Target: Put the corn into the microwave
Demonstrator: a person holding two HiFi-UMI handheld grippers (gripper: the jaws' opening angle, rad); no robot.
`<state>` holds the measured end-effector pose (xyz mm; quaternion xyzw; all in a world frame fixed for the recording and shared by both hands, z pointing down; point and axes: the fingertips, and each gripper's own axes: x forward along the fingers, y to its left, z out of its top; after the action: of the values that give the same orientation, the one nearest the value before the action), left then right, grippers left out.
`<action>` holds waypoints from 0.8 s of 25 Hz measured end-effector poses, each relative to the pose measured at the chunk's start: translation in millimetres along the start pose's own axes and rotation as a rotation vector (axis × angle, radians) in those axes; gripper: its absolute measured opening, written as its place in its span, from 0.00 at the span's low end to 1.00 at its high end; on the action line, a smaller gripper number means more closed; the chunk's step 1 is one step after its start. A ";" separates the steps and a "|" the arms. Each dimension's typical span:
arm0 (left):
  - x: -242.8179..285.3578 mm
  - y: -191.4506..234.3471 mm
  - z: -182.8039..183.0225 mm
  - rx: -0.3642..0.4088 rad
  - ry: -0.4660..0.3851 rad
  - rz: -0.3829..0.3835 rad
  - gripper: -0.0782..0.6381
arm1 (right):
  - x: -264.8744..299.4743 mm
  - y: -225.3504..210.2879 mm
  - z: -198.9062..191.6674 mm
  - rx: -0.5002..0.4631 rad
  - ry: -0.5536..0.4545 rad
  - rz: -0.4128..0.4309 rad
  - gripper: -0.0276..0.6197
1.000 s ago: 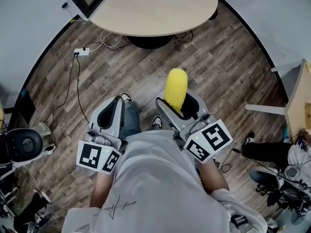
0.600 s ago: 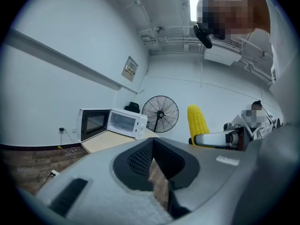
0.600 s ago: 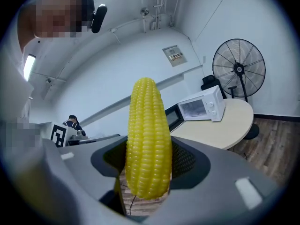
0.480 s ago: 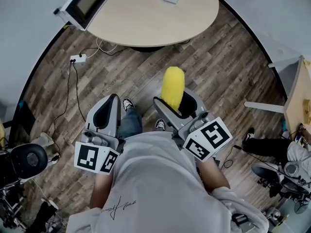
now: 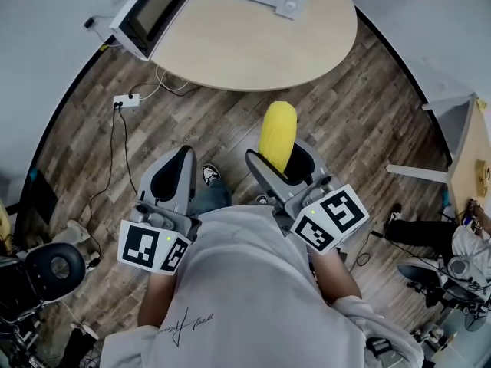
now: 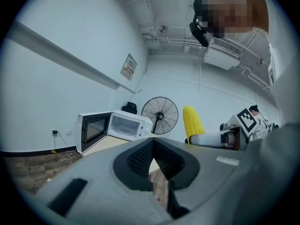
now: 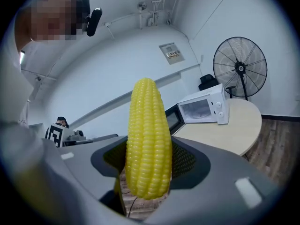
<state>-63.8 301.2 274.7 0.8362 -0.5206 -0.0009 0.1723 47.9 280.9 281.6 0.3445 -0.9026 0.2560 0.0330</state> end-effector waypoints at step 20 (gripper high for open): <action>30.1 90.8 36.5 -0.024 0.005 -0.024 0.09 | 96.7 1.5 48.7 -0.155 -0.059 -0.133 0.44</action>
<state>-135.7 228.2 272.0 0.8401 -0.5102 -0.0071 0.1838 -20.9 199.7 261.6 0.4076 -0.8954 0.1724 0.0498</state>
